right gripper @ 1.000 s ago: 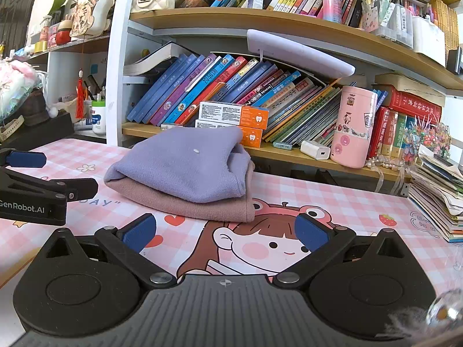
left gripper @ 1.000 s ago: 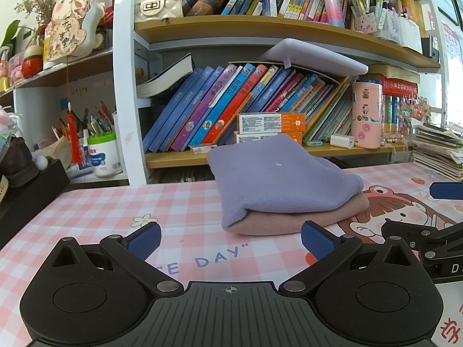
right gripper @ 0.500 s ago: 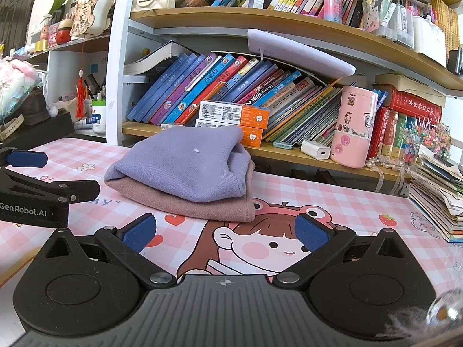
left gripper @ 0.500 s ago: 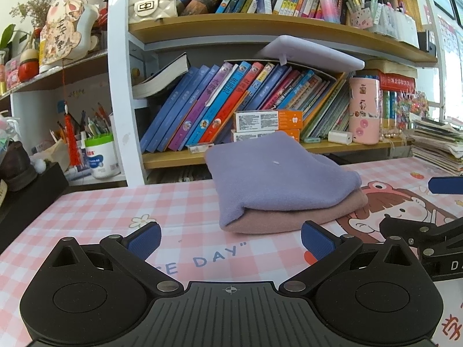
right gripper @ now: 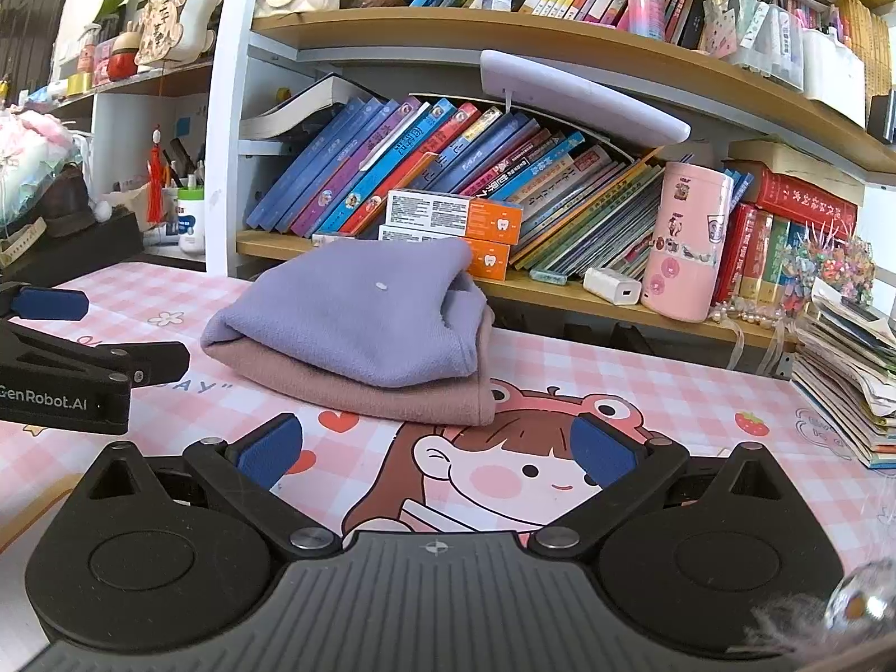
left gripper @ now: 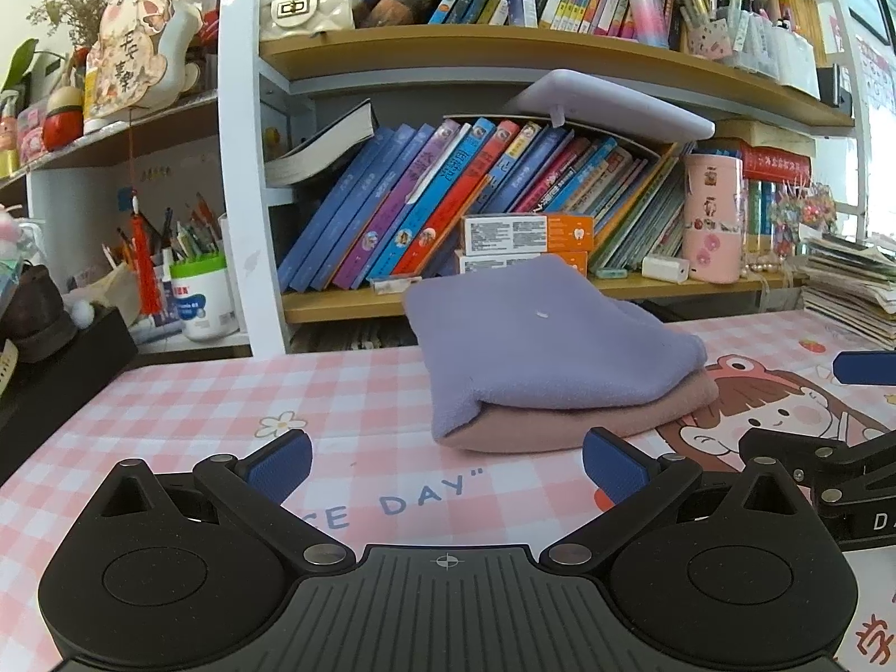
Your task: Fold clothes
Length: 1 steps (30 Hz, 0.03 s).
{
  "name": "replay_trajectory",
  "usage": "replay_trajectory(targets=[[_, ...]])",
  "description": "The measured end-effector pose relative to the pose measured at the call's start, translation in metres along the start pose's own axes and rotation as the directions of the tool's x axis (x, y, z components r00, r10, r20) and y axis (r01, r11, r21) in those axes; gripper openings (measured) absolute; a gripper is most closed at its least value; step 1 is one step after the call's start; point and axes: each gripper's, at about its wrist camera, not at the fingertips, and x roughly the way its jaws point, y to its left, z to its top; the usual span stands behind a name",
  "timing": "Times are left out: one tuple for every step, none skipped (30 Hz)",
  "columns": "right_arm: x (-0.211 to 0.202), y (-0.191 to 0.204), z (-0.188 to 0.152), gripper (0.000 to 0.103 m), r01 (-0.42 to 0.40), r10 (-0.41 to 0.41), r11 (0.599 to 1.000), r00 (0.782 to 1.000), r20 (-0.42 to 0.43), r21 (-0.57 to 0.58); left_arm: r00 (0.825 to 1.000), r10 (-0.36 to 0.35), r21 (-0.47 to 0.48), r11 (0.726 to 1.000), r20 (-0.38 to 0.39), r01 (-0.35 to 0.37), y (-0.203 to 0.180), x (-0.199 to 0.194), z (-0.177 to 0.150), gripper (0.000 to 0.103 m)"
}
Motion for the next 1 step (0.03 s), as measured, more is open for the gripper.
replay_trajectory(targets=[[0.0001, -0.0001, 0.0000, 0.103, 0.000, 0.000, 1.000, 1.000, 0.000, 0.000, 1.000, -0.001, 0.000, 1.000, -0.002, 0.001, 0.0000, 0.0002, 0.0001, 0.103]])
